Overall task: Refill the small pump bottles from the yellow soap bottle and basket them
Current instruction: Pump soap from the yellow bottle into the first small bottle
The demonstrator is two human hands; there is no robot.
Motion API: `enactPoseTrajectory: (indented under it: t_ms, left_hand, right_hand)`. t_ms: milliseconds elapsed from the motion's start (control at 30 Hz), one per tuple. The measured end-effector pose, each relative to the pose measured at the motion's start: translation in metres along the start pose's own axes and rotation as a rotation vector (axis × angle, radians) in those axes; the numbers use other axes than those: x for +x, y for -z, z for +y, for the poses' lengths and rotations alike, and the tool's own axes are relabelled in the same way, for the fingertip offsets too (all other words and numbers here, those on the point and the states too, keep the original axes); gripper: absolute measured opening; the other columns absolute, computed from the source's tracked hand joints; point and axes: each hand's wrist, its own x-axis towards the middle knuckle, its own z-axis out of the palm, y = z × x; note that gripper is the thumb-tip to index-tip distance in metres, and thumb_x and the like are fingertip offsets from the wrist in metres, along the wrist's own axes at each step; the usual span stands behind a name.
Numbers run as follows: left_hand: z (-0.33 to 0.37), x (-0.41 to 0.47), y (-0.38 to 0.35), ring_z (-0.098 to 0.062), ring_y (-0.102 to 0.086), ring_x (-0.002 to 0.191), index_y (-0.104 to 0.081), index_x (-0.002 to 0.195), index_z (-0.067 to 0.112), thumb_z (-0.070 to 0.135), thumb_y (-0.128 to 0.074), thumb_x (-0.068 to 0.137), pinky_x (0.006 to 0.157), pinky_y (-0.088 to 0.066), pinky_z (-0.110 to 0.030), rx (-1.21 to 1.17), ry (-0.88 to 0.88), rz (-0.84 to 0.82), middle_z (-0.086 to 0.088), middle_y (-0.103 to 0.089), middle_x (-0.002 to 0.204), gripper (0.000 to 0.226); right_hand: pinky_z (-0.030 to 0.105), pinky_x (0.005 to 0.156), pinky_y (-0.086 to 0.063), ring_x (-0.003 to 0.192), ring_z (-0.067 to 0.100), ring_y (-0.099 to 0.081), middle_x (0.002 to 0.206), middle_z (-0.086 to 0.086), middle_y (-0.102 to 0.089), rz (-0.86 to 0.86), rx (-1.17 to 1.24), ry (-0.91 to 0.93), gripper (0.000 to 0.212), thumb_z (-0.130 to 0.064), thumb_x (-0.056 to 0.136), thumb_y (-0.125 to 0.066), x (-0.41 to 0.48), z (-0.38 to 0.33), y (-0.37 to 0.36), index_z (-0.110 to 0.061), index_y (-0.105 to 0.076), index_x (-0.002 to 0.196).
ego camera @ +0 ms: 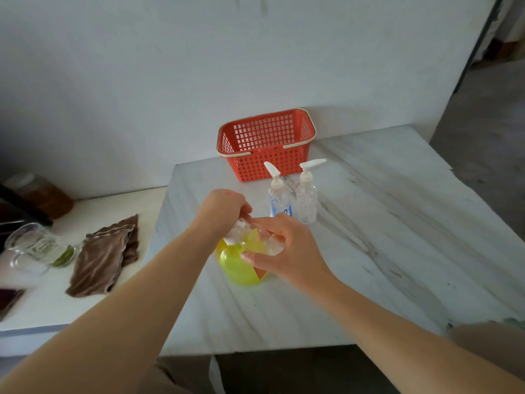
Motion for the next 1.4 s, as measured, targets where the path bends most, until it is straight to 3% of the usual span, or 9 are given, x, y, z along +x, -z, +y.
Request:
enactPoseTrajectory:
  t_ms: [133, 333, 433, 533, 633, 767, 1000, 1200, 1400]
  left_hand:
    - [-0.001, 0.001, -0.002, -0.020, -0.059, 0.061, -0.062, 0.066, 0.005, -0.002, -0.047, 0.084, 0.063, -0.049, -0.027, -0.088, 0.068, 0.018, 0.001, -0.063, 0.048, 0.025]
    - [0.008, -0.006, 0.001, -0.005, -0.056, 0.041, -0.061, 0.064, 0.008, 0.001, -0.052, 0.084, 0.040, -0.042, -0.012, -0.090, 0.083, 0.028, 0.007, -0.059, 0.040, 0.023]
    - [0.014, -0.012, 0.004, -0.009, -0.055, 0.044, -0.063, 0.078, 0.004, 0.004, -0.056, 0.084, 0.030, -0.034, -0.008, -0.128, 0.095, 0.034, 0.000, -0.066, 0.057, 0.009]
    - [0.012, -0.010, 0.003, -0.017, -0.056, 0.055, -0.065, 0.085, 0.001, 0.004, -0.056, 0.083, 0.040, -0.042, -0.013, -0.138, 0.064, 0.046, -0.008, -0.067, 0.071, 0.010]
    - [0.005, -0.006, -0.001, -0.017, -0.058, 0.057, -0.063, 0.068, 0.005, 0.002, -0.053, 0.083, 0.053, -0.047, -0.021, -0.115, 0.053, 0.058, 0.001, -0.066, 0.053, 0.018]
    - [0.002, -0.006, -0.002, -0.012, -0.055, 0.048, -0.065, 0.070, 0.007, 0.005, -0.049, 0.084, 0.046, -0.041, -0.021, -0.120, 0.104, 0.070, 0.006, -0.061, 0.042, 0.021]
    - [0.010, -0.014, 0.001, -0.018, -0.054, 0.067, -0.066, 0.074, 0.010, 0.010, -0.049, 0.088, 0.059, -0.042, -0.026, -0.068, 0.147, -0.019, -0.002, -0.062, 0.076, 0.022]
    - [0.013, -0.023, -0.002, -0.016, -0.052, 0.058, -0.066, 0.075, 0.010, 0.011, -0.054, 0.087, 0.053, -0.039, -0.025, -0.117, 0.181, -0.081, -0.003, -0.062, 0.072, 0.017]
    - [0.006, -0.015, -0.007, -0.012, -0.052, 0.064, -0.067, 0.098, -0.004, 0.007, -0.049, 0.090, 0.061, -0.044, -0.025, -0.036, 0.051, -0.017, -0.007, -0.064, 0.080, 0.022]
  right_hand:
    - [0.023, 0.079, -0.047, 0.081, 0.000, -0.054, 0.080, -0.012, -0.054, 0.005, -0.005, -0.010, 0.051, -0.047, 0.059, -0.073, 0.000, 0.002, 0.000, -0.040, -0.067, 0.110]
    - [0.026, 0.081, -0.048, 0.085, 0.003, -0.057, 0.082, -0.011, -0.056, -0.004, 0.005, 0.000, 0.051, -0.047, 0.060, -0.074, 0.003, 0.002, 0.001, -0.040, -0.066, 0.110]
    - [0.024, 0.082, -0.048, 0.087, 0.003, -0.058, 0.084, -0.011, -0.057, -0.015, 0.027, 0.002, 0.051, -0.048, 0.059, -0.074, 0.004, -0.002, 0.002, -0.040, -0.067, 0.109]
    - [0.026, 0.082, -0.049, 0.087, 0.004, -0.058, 0.085, -0.011, -0.057, -0.018, 0.033, -0.004, 0.053, -0.051, 0.057, -0.072, 0.003, -0.002, 0.002, -0.040, -0.067, 0.109]
    - [0.027, 0.086, -0.049, 0.089, 0.004, -0.058, 0.083, -0.014, -0.055, -0.034, 0.039, -0.014, 0.051, -0.044, 0.060, -0.075, 0.003, -0.001, 0.004, -0.039, -0.067, 0.111]
    - [0.026, 0.085, -0.049, 0.087, 0.004, -0.058, 0.082, -0.014, -0.055, -0.039, 0.009, -0.021, 0.053, -0.045, 0.060, -0.074, 0.004, 0.000, 0.003, -0.038, -0.067, 0.112]
    - [0.028, 0.086, -0.050, 0.090, 0.003, -0.060, 0.083, -0.015, -0.057, -0.036, 0.033, -0.015, 0.052, -0.047, 0.060, -0.075, 0.003, 0.000, 0.003, -0.037, -0.068, 0.111]
    - [0.028, 0.086, -0.051, 0.093, 0.001, -0.062, 0.091, -0.011, -0.062, -0.061, 0.049, -0.002, 0.049, -0.058, 0.055, -0.070, -0.001, 0.002, 0.009, -0.050, -0.064, 0.103]
    - [0.030, 0.087, -0.051, 0.094, 0.003, -0.062, 0.092, -0.009, -0.062, -0.065, 0.051, -0.002, 0.043, -0.057, 0.056, -0.071, -0.003, 0.004, 0.010, -0.060, -0.060, 0.097]
